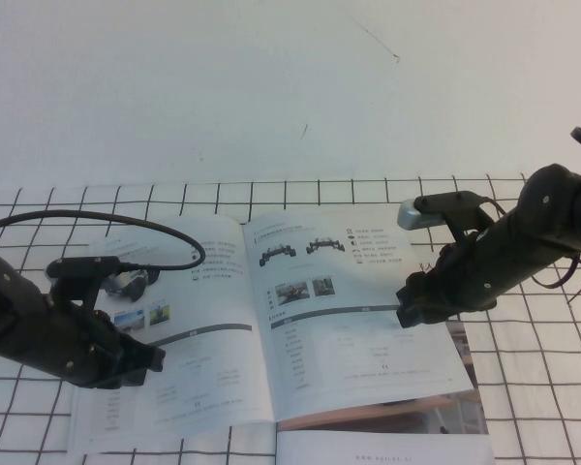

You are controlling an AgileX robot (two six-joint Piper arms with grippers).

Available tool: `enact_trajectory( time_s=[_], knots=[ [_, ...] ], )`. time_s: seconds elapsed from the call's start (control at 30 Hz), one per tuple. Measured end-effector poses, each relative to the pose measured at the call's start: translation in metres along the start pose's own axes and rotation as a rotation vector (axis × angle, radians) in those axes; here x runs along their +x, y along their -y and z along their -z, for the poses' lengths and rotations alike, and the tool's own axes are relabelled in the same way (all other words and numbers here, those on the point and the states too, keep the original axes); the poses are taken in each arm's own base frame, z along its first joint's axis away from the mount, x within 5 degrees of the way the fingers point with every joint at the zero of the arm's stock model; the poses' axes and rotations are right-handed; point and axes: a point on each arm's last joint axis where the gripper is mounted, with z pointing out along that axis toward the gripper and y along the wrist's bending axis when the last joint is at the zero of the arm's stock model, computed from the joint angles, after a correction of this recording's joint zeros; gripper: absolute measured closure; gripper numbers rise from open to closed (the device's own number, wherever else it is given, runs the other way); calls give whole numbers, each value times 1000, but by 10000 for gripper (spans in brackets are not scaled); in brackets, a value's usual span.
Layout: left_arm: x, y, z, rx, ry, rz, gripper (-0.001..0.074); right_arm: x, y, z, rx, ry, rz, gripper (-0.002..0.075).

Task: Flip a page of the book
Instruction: Open the closed book

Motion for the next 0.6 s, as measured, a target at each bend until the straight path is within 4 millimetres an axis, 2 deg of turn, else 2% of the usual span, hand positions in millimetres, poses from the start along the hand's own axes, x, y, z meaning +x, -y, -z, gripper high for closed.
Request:
enact_trajectory(
  time_s=[0.4, 0.6],
  knots=[
    [0, 0, 0, 2, -3, 0, 737, -21, 0, 5, 12, 40, 47, 272],
    [0, 0, 0, 3, -4, 0, 737, -21, 0, 5, 15, 22, 64, 271]
  ],
)
